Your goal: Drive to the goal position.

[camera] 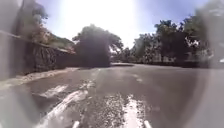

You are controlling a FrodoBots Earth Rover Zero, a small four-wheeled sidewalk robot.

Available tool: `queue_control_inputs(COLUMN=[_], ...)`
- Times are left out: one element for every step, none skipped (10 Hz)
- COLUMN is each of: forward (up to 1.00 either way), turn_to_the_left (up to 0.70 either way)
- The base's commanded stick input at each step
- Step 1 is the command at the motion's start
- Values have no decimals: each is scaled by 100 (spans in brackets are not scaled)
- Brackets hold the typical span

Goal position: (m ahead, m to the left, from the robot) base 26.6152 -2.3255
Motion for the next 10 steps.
queue_control_inputs(forward=[100,100,100,100,100,100,100,100,100,100], turn_to_the_left=[-28,-14,0,-10,-5,-36,-22,-9,-2,-8])
